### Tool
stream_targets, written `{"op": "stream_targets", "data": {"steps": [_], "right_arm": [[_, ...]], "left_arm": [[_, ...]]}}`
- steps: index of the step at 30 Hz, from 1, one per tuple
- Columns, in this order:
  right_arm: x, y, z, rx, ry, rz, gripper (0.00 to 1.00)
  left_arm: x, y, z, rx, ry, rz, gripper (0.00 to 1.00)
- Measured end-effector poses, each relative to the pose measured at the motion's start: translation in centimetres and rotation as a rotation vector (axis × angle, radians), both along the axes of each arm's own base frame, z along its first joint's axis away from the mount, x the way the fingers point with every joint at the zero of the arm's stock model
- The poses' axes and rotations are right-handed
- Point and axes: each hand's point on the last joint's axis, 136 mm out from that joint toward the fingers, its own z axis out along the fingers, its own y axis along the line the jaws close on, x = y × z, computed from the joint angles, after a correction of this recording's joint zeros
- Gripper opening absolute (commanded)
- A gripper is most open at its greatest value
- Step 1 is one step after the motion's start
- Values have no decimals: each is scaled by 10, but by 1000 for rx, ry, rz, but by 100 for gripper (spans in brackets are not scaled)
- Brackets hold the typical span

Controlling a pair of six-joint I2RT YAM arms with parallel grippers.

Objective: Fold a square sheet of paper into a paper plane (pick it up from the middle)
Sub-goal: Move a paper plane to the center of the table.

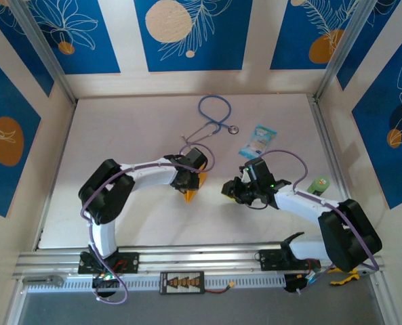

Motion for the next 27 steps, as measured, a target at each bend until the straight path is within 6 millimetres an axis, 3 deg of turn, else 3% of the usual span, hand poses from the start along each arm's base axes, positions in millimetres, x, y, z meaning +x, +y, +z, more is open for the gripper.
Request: {"op": "stream_targets", "data": {"steps": [15,27], "right_arm": [[1,-4,12,7,-33,-13,28],[0,-8,12,-6,-28,-27,28]], "left_arm": [[1,3,5,12,8,31,46],[7,5,37,-24,-61,60,48]]}}
